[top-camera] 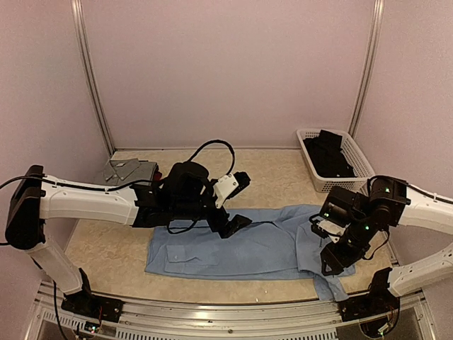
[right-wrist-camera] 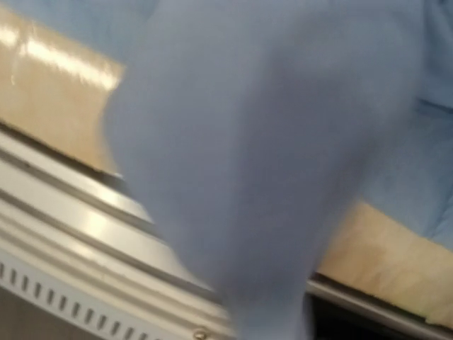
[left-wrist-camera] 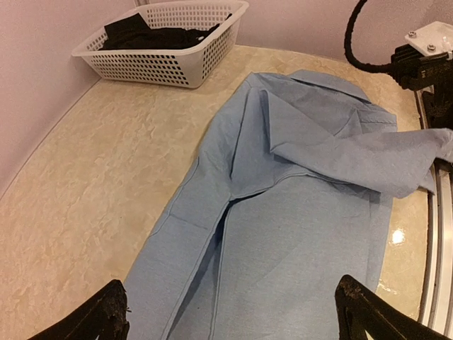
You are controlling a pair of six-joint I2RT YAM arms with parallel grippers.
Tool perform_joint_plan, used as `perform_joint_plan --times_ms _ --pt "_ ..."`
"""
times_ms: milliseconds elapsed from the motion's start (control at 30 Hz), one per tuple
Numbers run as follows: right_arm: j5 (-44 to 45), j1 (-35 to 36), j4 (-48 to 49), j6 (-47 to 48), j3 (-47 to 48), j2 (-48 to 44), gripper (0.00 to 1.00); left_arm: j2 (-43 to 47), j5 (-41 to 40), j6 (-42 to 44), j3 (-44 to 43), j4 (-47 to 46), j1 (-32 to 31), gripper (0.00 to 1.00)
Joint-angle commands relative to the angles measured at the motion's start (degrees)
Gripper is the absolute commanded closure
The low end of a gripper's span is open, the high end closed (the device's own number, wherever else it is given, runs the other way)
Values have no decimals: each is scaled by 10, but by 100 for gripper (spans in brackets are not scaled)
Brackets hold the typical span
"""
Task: Fold and stack the long sleeve shirts
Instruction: Place the sleeve of the rectangle-folded shirt, then adjust the sleeve of the rectangle-folded shirt.
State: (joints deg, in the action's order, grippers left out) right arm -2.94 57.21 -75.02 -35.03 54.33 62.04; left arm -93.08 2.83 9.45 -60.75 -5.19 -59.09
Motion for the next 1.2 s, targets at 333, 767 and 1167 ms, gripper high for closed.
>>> perform_joint_plan --times_ms 333,767,1167 --pt "126 -93 117 12 109 48 25 36 -20 -9 48 -15 32 3" --pt "59 -337 405 87 -18 187 25 44 -16 -17 57 -15 36 3" --pt "-37 -417 500 110 -96 210 43 31 -16 -18 55 -13 37 3"
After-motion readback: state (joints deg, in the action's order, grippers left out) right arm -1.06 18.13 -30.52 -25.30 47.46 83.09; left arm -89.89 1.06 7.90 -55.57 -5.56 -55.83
